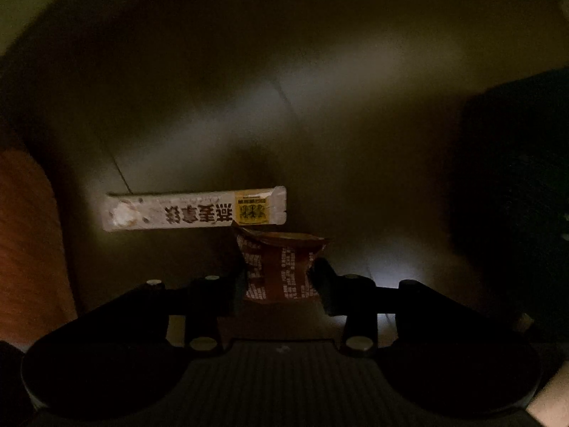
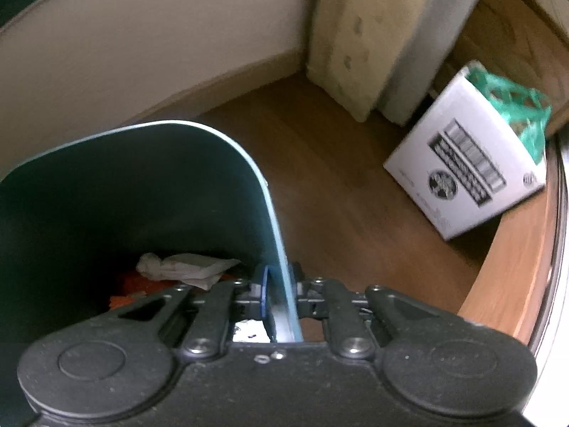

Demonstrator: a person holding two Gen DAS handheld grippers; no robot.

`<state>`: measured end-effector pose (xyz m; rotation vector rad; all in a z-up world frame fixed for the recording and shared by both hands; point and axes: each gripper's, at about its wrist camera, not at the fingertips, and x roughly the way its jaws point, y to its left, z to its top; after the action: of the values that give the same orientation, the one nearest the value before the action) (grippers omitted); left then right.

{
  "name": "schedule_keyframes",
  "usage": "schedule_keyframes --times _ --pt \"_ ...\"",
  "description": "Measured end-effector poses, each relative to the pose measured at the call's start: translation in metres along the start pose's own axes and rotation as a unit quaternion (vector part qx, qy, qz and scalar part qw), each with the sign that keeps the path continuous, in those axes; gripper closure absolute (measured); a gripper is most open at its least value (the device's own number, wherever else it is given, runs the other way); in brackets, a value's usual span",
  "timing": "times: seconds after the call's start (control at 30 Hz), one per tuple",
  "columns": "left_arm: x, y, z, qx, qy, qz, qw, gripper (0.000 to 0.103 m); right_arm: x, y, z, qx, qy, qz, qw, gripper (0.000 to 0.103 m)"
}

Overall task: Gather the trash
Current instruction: 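Carry the red wrapper over the wastebasket and open the left tool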

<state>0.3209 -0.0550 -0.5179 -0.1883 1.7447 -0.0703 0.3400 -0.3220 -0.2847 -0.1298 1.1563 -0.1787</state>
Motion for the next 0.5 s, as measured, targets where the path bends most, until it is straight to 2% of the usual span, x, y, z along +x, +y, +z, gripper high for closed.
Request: schedule_keyframes --times 0.1,0.2,0.3,0.5 --pt "-0.037 0.001 -0.005 0.018 -0.031 -0.02 0.9992 0.064 -0.015 0.02 -0.003 -0.029 -0.01 -0.006 1.0 0.098" --pt "-0.073 0.008 -0.011 0.024 -0.062 -0.052 0.9965 0.064 -0.029 0.031 -0.007 -0.028 -0.01 -0.003 1.0 0.1" --pt "-0.113 0.009 -0.023 0.03 -0.091 -0.075 0.9926 0.064 -0.039 0.048 -0.016 -0.053 -0.012 -0.03 0.998 0.1" --pt "-0.185 0.005 -0.04 0.047 -0.15 -0.085 0.9838 0.064 -0.057 0.076 -0.027 -0.091 -0.004 -0.051 0.995 0.097"
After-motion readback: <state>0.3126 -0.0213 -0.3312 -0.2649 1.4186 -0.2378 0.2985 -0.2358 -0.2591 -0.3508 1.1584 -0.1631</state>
